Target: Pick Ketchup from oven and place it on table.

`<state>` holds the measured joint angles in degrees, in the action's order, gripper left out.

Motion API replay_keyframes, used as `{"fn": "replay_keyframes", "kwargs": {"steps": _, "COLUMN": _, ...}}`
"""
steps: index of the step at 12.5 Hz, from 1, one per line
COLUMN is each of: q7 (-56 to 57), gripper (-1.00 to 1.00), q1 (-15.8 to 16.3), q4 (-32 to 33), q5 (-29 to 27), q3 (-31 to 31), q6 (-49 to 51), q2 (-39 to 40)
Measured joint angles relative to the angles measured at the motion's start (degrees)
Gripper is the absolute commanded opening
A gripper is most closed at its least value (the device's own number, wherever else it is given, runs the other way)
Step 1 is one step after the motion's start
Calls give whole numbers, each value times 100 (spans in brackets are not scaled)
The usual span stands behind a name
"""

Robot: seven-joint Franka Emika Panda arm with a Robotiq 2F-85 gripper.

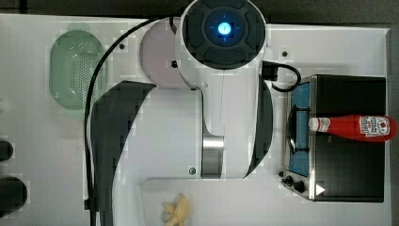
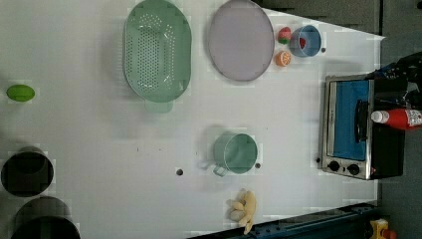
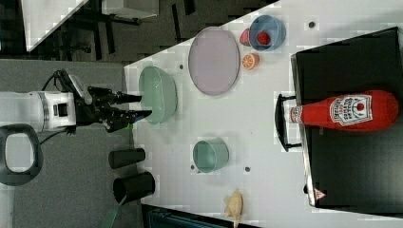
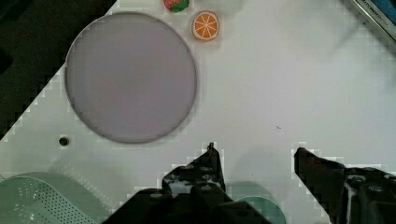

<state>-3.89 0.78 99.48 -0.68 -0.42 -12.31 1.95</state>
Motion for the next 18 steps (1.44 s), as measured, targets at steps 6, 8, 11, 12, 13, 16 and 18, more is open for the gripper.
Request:
{"fn": "replay_keyframes", "kwargs": {"steps": 6, "q7": 0, "gripper": 100, "q1": -829, "q4": 341, "q5": -4, "q3": -62, "q6": 378, "q2": -1123}}
{"fn": "replay_keyframes", "kwargs": {"steps": 8, "q7": 2, "gripper": 100, "q1": -719, "q4": 386, "q5": 22, "q3": -484, "q6": 537, "q2": -842}}
{"fn": "replay_keyframes", "kwargs": {"steps": 11, "q7": 5, "gripper": 100, "q1": -939, "q4": 588, "q5": 205, "q3": -1231, "q6": 563, "q2": -221}}
{"fn": "replay_keyframes", "kwargs": {"steps": 12, "q7": 6, "gripper": 100, "q1": -936, "q4": 548, "q5": 111, "q3": -1502, "q6": 187, "q2": -4}}
{"fn": "replay_keyframes", "kwargs": {"steps": 13, "q7": 6, "gripper": 100, "q1": -929, "q4": 515, "q5": 102, "q3": -1664, "q6": -23, "q2": 103}}
{"fn": "replay_keyframes", "kwargs": {"steps": 16, "q7": 6, "gripper": 100, "q1": -836, "q4": 453, "q5": -11, "q3": -2345, "q6": -608, "q2": 249}}
{"fn": "replay_keyframes", "kwargs": {"steps": 18, "q7": 6, "gripper": 100, "q1": -811, "q4": 425, "q5": 128, "q3": -2948, "q6": -1437, "q2": 353}}
